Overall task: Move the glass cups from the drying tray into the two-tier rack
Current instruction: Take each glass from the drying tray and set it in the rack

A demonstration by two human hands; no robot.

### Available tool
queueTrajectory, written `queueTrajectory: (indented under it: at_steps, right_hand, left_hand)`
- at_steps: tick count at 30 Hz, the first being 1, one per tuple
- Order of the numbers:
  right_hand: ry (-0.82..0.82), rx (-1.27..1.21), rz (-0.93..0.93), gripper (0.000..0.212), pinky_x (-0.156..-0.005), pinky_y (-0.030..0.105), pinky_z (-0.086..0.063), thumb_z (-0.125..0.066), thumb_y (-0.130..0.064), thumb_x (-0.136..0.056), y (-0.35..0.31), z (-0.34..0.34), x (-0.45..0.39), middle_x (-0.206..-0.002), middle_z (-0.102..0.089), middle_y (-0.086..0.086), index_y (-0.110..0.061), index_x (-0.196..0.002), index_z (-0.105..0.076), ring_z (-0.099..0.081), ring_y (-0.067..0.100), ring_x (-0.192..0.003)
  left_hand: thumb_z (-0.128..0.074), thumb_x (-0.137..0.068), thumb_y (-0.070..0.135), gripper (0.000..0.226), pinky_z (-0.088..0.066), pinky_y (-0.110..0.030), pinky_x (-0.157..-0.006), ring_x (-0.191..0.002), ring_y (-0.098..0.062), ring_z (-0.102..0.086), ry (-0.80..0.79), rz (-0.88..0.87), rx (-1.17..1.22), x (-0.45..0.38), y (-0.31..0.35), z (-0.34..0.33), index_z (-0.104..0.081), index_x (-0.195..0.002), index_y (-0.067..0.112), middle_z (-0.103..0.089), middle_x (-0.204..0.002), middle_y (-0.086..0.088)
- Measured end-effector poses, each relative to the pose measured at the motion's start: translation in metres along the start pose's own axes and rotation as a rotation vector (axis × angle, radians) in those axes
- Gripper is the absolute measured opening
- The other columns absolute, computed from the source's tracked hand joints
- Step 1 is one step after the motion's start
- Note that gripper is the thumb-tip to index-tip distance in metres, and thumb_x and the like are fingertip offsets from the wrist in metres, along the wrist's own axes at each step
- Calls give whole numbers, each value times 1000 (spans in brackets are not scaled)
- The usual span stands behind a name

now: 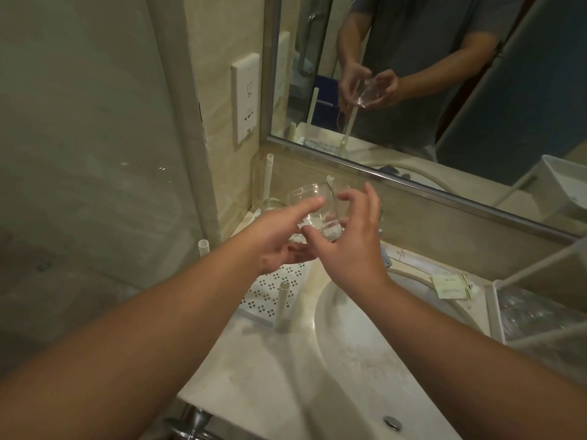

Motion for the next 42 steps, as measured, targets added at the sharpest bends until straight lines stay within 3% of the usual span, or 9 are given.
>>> queueTrajectory:
  at_steps: [2, 6, 10, 12, 17, 22, 27, 34, 42]
  right_hand:
    - [-29, -29, -67, 76, -80, 10, -42, -84, -35, -73, 4, 4, -1, -163, 4, -4, -39, -133, -36, -59, 15, -106]
    - [-88, -60, -126, 100, -97, 40, -51, -83, -38, -71, 16, 12, 1, -162, 17, -5, -56, -143, -16, -53, 27, -126]
    - [-97, -112, -175, 113, -89, 26, -54, -83, -23, -73, 28, 26, 7, -161, 23, -7, -59, -146, -5, -56, 13, -121]
    - [-82, -113, -167, 115, -88, 31, -57, -82, -19, -73, 34, 33, 11, -161, 22, -9, -60, -145, -3, -54, 11, -122]
    - [-23, -134, -181, 103, -88, 31, -56, -74, -11, -75, 55, 58, 23, -148, -23, -14, -45, -152, -13, -50, -4, -113]
    - [3, -111, -256, 90, -91, 25, -51, -72, -12, -76, 83, 91, 37, -137, -41, -7, -29, -152, -26, -50, 0, -108]
    - [55, -128, -343, 84, -93, 32, -51, -71, -13, -76, 122, 132, 57, -135, -46, -4, -27, -150, -32, -51, 6, -110]
    - [123, -101, -440, 86, -82, 11, -46, -74, -10, -74, 181, 189, 95, -134, -41, -11, -30, -147, -33, -48, 2, -110]
    - [217, -100, -564, 88, -91, 34, -53, -76, -11, -71, 249, 256, 142, -129, -49, -7, -32, -146, -35, -55, 8, -110]
  left_hand:
    - [-79, -82, 39, 35, -61, -43, -82, -78, -30, -67, 12, -36, -21, 2, -1, -4, -67, -108, 19, -64, -103, -6]
    - [-84, -79, 30, 53, -59, -32, -63, -63, -21, -66, 28, -93, -66, 2, -7, -15, -60, -123, 14, -67, -90, -4]
    - [-85, -77, 19, 55, -62, -39, -71, -79, -22, -71, 22, -189, -92, 1, -13, -32, -58, -125, 18, -70, -106, -4]
    - [-84, -78, 14, 51, -62, -40, -74, -80, -23, -69, 13, -221, -81, 0, -16, -42, -60, -122, 20, -74, -94, 4]
    - [-82, -80, 9, 43, -61, -34, -69, -75, -10, -72, -43, -269, -149, -3, -27, -77, -61, -115, 25, -64, -111, 6]
    - [-81, -80, 6, 41, -61, -33, -71, -84, -12, -73, -122, -273, -206, -5, -44, -121, -61, -106, 31, -63, -114, 0]
    - [-81, -81, 8, 64, -60, -32, -74, -100, -19, -72, -197, -206, -241, -13, -71, -173, -51, -136, 19, -57, -130, -7]
    - [-81, -82, 10, 65, -61, -33, -73, -94, -19, -74, -279, -134, -313, -20, -115, -250, -49, -138, 20, -61, -126, -7]
    - [-83, -80, 12, 71, -61, -33, -75, -94, -19, -74, -364, -71, -448, -27, -166, -342, -47, -142, 16, -56, -126, -8]
Point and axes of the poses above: each hand's wrist, its own x-axis away from the middle knuckle, its own z-axis out of the back of the hand, y = z × x, the point moved 5 cm from there along -x, towards the middle knuckle
